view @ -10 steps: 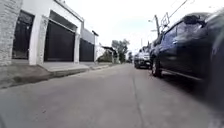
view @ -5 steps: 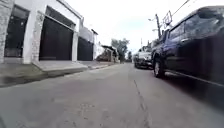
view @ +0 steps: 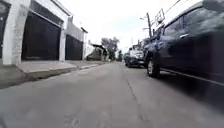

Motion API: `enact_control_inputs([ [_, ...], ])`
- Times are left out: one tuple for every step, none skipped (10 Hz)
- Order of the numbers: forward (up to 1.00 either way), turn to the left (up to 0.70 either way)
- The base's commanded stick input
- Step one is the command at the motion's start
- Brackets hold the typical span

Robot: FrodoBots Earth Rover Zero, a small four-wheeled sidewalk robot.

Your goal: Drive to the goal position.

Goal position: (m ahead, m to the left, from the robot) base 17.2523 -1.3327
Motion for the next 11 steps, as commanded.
enact_control_inputs([
  [1.0,0.13],
  [1.0,0.12],
  [1.0,0.0],
  [1.0,0.0],
  [1.0,0.0],
  [1.0,0.0],
  [1.0,0.0],
  [1.0,-0.26],
  [1.0,-0.37],
  [1.0,-0.4],
  [1.0,-0.31],
])
